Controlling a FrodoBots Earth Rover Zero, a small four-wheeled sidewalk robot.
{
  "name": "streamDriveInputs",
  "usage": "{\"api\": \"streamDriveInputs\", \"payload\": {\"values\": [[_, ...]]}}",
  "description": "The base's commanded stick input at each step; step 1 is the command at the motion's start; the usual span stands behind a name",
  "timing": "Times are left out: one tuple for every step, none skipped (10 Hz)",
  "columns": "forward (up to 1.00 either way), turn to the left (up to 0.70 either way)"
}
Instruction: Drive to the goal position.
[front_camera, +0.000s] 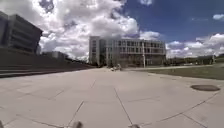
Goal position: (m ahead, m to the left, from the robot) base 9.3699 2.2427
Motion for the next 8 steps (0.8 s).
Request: {"api": "streamDriveInputs", "payload": {"values": [[0.7, -0.01], [0.7, 0.0], [0.7, 0.0], [0.7, 0.0], [0.7, 0.0], [0.7, 0.0], [0.7, 0.0], [0.7, 0.0]]}}
